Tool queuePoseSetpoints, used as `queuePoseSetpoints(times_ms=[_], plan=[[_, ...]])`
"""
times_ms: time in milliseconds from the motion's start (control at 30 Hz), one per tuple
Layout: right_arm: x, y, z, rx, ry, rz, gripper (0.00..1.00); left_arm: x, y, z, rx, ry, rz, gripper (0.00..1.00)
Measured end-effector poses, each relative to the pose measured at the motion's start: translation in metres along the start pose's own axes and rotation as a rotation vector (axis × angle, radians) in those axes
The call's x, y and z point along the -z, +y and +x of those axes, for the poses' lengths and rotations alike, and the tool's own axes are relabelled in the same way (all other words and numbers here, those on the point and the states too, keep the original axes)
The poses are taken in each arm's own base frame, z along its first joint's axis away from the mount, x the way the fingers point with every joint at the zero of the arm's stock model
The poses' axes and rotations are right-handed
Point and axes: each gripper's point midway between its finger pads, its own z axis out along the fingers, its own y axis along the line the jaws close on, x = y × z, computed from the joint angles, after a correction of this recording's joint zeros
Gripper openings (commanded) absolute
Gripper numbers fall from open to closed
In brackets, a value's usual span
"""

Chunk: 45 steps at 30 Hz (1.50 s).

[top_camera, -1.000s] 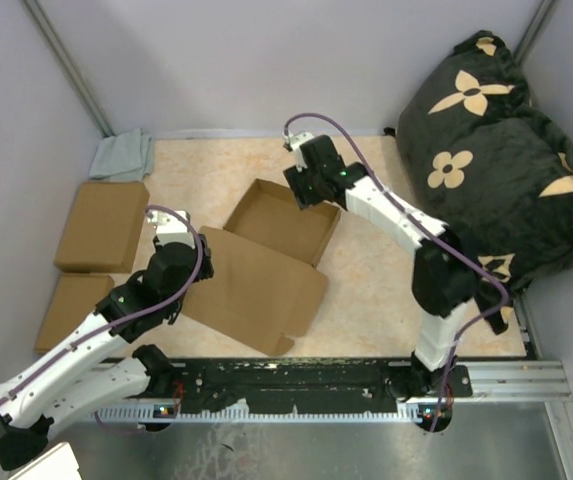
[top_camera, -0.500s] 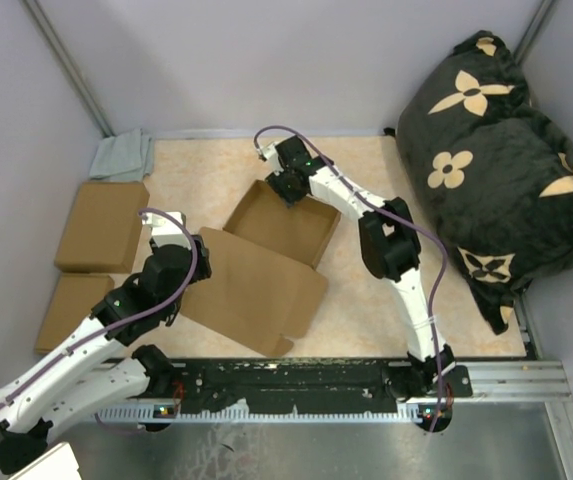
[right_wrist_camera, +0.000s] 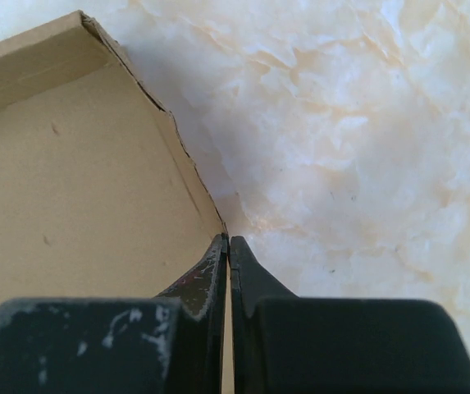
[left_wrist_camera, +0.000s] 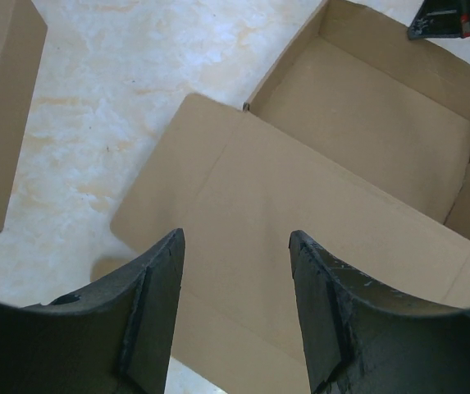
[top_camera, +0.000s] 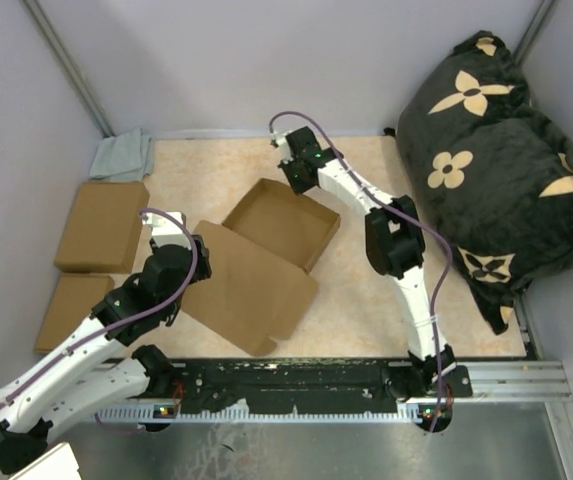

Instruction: Fold the paper box

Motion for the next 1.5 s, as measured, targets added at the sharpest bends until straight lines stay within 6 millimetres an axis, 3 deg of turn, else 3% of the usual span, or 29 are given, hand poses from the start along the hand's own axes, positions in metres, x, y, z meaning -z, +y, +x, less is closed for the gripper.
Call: queuePoseSetpoints(times_ms=[67,167,300,367,400,467,500,567,667,733,767,800,833,867,900,933,1033,1100,1167,1233,1367,1500], plan=[[-0.001,-0.014,0.006,-0.097,-0.003,0.003,0.00,0.000,0.000,0.000,0.000,0.000,0.000,0.61],[0.013,-0.045,0.037,-0.300,0.003,0.001,0.03,0.000,0.000,0.000,0.000,0.000,0.000,0.61],[0.063,-0.082,0.105,-0.538,0.042,0.054,0.18,0.000,0.000,0.000,0.000,0.000,0.000,0.61],[0.089,-0.076,0.129,-0.605,0.053,0.052,0.29,0.000,0.000,0.000,0.001,0.000,-0.001,0.61],[0.103,-0.061,0.139,-0.617,0.055,0.026,0.36,0.000,0.000,0.000,0.001,0.000,-0.002,0.61],[0.127,-0.009,0.150,-0.596,0.062,-0.066,0.43,0.000,0.001,0.000,0.002,-0.001,-0.004,0.61],[0.137,0.024,0.152,-0.562,0.065,-0.127,0.44,-0.001,0.001,0.000,0.001,-0.001,-0.006,0.61],[0.162,0.111,0.155,-0.448,0.076,-0.308,0.45,-0.001,0.001,0.000,0.001,0.000,-0.006,0.61],[0.198,0.204,0.170,-0.330,0.107,-0.523,0.46,-0.002,0.001,0.001,-0.001,0.003,-0.007,0.61],[0.214,0.222,0.183,-0.324,0.134,-0.561,0.47,-0.002,0.001,0.001,-0.003,0.006,-0.008,0.61],[0.217,0.217,0.184,-0.337,0.132,-0.533,0.47,-0.002,0.001,0.001,-0.003,0.005,-0.008,0.61],[0.218,0.209,0.182,-0.350,0.119,-0.497,0.42,-0.002,0.001,0.001,-0.003,0.006,-0.009,0.61],[0.219,0.197,0.178,-0.365,0.095,-0.442,0.30,-0.002,0.002,0.001,-0.002,0.005,-0.011,0.61],[0.220,0.182,0.171,-0.377,0.060,-0.381,0.34,-0.002,0.002,0.001,-0.001,0.005,-0.011,0.61],[0.223,0.171,0.162,-0.379,0.020,-0.335,0.48,-0.002,0.002,0.001,-0.001,0.005,-0.011,0.61],[0.226,0.156,0.147,-0.401,-0.045,-0.275,0.52,-0.002,0.002,0.001,0.000,0.004,-0.011,0.61],[0.238,0.127,0.109,-0.462,-0.237,-0.200,0.55,-0.001,0.002,0.000,0.003,0.000,-0.009,0.61],[0.239,0.115,0.087,-0.516,-0.341,-0.245,0.75,-0.001,0.002,-0.001,0.004,-0.001,-0.009,0.61],[0.221,0.094,0.073,-0.609,-0.357,-0.246,0.88,-0.001,0.002,-0.001,0.005,-0.001,-0.009,0.61],[0.192,0.076,0.059,-0.680,-0.323,-0.212,0.89,-0.001,0.002,-0.001,0.007,-0.002,-0.009,0.61],[0.135,0.083,0.044,-0.772,-0.208,-0.174,0.86,0.000,0.002,-0.002,0.012,-0.005,-0.007,0.61],[0.112,0.118,0.035,-0.835,-0.152,-0.133,0.78,0.000,0.003,-0.002,0.013,-0.007,-0.008,0.61]])
